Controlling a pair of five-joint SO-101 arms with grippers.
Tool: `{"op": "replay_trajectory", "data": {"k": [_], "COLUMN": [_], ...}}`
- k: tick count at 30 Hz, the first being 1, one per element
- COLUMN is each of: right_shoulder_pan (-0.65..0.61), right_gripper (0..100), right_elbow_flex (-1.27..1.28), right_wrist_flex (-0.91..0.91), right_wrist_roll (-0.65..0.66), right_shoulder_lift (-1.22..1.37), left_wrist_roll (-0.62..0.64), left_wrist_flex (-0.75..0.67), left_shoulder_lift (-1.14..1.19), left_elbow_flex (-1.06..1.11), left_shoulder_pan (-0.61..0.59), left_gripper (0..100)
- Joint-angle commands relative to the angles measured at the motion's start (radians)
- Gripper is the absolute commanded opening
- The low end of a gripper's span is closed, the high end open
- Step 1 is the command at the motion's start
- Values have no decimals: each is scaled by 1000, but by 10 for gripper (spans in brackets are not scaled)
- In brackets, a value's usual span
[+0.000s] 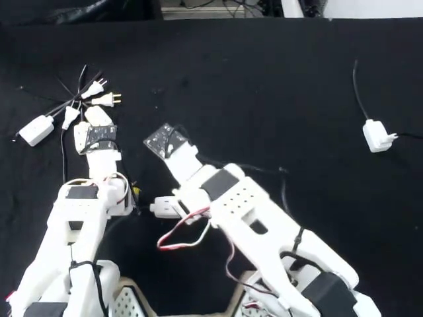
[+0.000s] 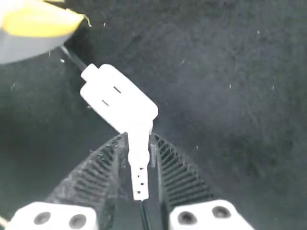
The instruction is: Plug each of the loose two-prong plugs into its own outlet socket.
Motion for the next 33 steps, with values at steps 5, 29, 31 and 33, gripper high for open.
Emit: {"op": "replay_trajectory", "data": {"k": [5,29,31,33], "right_shoulder_pan": [-37,-212,-213,-215], "right_gripper": [11,10,10,10], "right_elbow_flex": [-21,515,536,547], "right_wrist_flex": [124,-698,-736,-760], "right_wrist_roll": [34,34,5,-71], "right_shoulder_lift": [-56,-418,-418,-418], "left_wrist_roll": [-11,14,43,49], "left_wrist_flex": [-3,5,6,6], "left_shoulder_lift": [0,-568,-632,-694], "left_elbow_flex": [-61,156,179,203], "left_shoulder_pan": [10,10,10,16], "left_gripper": [209,209,209,209]}}
